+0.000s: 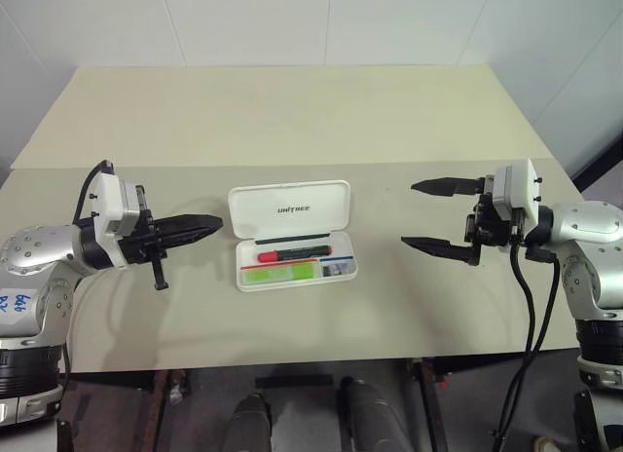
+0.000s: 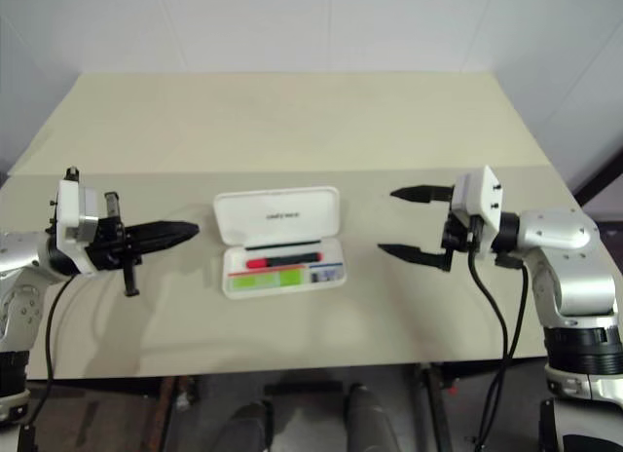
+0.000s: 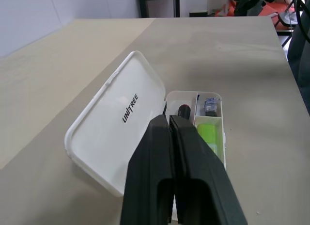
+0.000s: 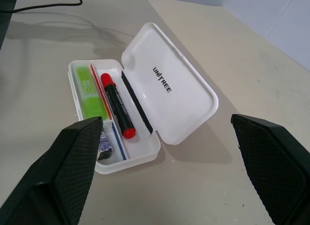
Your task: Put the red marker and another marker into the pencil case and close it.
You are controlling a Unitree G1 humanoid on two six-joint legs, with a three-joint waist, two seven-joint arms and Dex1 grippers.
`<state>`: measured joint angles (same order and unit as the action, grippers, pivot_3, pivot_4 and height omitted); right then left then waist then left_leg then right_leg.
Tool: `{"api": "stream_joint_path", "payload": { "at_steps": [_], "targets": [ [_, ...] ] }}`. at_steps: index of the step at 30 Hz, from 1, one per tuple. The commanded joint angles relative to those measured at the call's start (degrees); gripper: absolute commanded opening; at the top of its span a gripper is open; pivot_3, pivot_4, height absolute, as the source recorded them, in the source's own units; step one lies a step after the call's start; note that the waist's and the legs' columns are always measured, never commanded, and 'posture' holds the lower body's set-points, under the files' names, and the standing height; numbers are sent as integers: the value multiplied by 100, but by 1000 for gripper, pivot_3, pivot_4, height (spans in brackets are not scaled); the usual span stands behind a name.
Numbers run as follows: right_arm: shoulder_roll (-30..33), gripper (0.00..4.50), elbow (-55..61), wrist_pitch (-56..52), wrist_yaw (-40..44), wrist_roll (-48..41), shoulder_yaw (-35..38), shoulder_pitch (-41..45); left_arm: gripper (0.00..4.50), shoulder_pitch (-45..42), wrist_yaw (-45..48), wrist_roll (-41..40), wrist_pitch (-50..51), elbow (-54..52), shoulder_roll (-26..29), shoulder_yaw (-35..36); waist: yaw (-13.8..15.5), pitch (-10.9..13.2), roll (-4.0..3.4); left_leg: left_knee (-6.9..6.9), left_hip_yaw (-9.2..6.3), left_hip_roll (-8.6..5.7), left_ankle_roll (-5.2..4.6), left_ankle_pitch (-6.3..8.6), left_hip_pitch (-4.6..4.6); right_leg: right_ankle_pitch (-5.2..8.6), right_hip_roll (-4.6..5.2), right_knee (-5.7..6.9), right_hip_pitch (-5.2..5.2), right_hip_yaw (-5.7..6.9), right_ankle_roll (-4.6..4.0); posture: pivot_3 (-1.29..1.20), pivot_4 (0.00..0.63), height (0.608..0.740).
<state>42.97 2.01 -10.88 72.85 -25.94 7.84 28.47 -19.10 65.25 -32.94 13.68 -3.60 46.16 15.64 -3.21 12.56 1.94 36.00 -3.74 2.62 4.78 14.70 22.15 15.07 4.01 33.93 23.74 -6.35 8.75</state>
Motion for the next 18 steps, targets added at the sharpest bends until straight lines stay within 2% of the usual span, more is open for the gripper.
{"api": "stream_joint_path", "payload": {
  "at_steps": [1, 6, 8, 18],
  "targets": [
    [61, 4500, 68, 160, -98, -24, 126, -54, 34, -335, -660, -66, 168, 146, -183, 253, 9, 0, 0, 1, 0, 0, 0, 0, 1, -2, 0, 1, 0, 0, 4, 0, 150, 740],
    [41, 4500, 127, 164, -218, -51, 119, -93, 34, -813, -1558, 247, 278, 767, -355, 287, 13, 0, 0, 7, -1, 0, -1, 0, 0, -9, -1, 6, -1, 1, 17, 0, 150, 740],
    [14, 4500, 196, 157, -285, -60, 109, -129, 34, -901, -1719, 560, 170, 1052, -380, 72, 13, 0, 0, 6, -1, 0, 0, 0, -2, -16, -1, 6, -2, 1, 28, 0, 150, 740],
    [-39, 4500, 530, 57, -528, -159, 85, -275, 34, -1471, -1862, 1260, 217, 2066, -854, -778, 21, 0, 0, 3, -2, 0, 0, 0, 2, -20, -2, 5, 0, 3, 37, 0, 150, 740]
  ]
}}
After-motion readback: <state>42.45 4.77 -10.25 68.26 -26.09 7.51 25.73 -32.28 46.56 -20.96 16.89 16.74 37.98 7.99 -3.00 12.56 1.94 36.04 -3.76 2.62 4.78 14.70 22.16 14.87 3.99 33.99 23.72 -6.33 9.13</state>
